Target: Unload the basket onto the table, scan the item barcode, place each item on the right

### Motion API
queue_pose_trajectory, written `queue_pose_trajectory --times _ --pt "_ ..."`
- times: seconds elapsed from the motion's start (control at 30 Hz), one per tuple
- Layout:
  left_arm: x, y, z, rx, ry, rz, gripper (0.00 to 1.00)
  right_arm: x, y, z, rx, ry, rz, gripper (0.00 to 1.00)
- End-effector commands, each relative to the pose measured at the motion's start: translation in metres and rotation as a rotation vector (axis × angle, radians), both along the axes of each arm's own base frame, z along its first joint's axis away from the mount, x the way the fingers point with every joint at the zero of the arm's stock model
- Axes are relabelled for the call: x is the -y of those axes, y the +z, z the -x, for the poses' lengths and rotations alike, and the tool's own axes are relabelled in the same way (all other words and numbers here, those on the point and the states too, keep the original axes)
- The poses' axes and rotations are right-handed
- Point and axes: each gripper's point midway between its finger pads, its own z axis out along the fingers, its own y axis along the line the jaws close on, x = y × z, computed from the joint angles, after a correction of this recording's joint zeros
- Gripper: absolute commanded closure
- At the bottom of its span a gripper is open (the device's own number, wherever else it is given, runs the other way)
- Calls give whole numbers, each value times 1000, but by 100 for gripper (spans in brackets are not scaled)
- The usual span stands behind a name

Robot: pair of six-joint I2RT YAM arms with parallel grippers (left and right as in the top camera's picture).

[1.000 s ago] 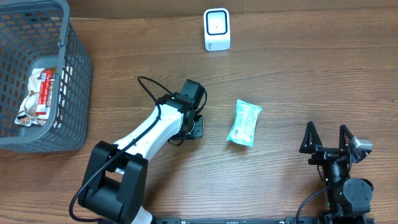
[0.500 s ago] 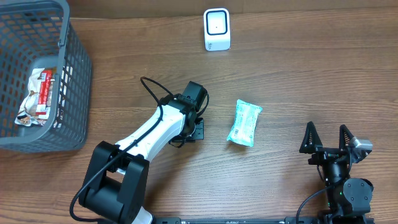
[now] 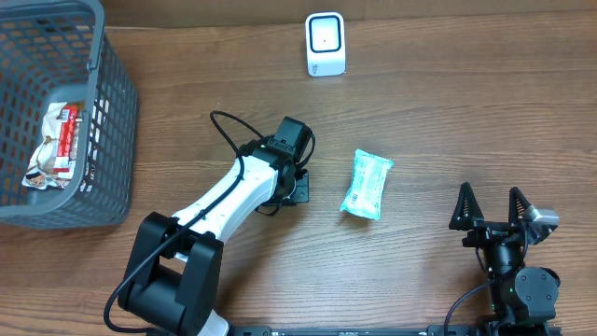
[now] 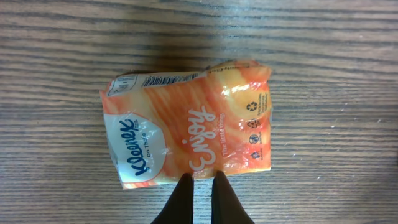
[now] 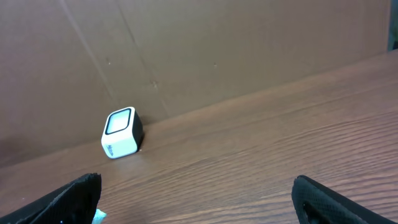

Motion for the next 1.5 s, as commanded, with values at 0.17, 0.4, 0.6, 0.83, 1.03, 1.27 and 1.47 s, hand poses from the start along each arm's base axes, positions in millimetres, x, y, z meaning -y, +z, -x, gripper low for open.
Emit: queue_pose_trajectory --times 0.17,0.4,0.6,0.83,1.03,1.27,1.47 --pt "-4 6 -20 74 19 -26 96 0 -3 0 0 1 3 0" --pt "-8 -1 -16 68 20 -44 96 0 -3 0 0 1 3 0" --pt "-11 -13 -7 50 21 -48 96 0 -3 0 0 1 3 0" --pt "-5 -21 7 -4 14 -1 96 0 -3 0 0 1 3 0" --pt "-7 -23 19 -53 12 -1 96 0 -3 0 0 1 3 0" --pt "-11 -28 30 -87 13 -18 96 0 -3 0 0 1 3 0" --pt "-13 -32 34 -95 12 -21 96 0 -3 0 0 1 3 0"
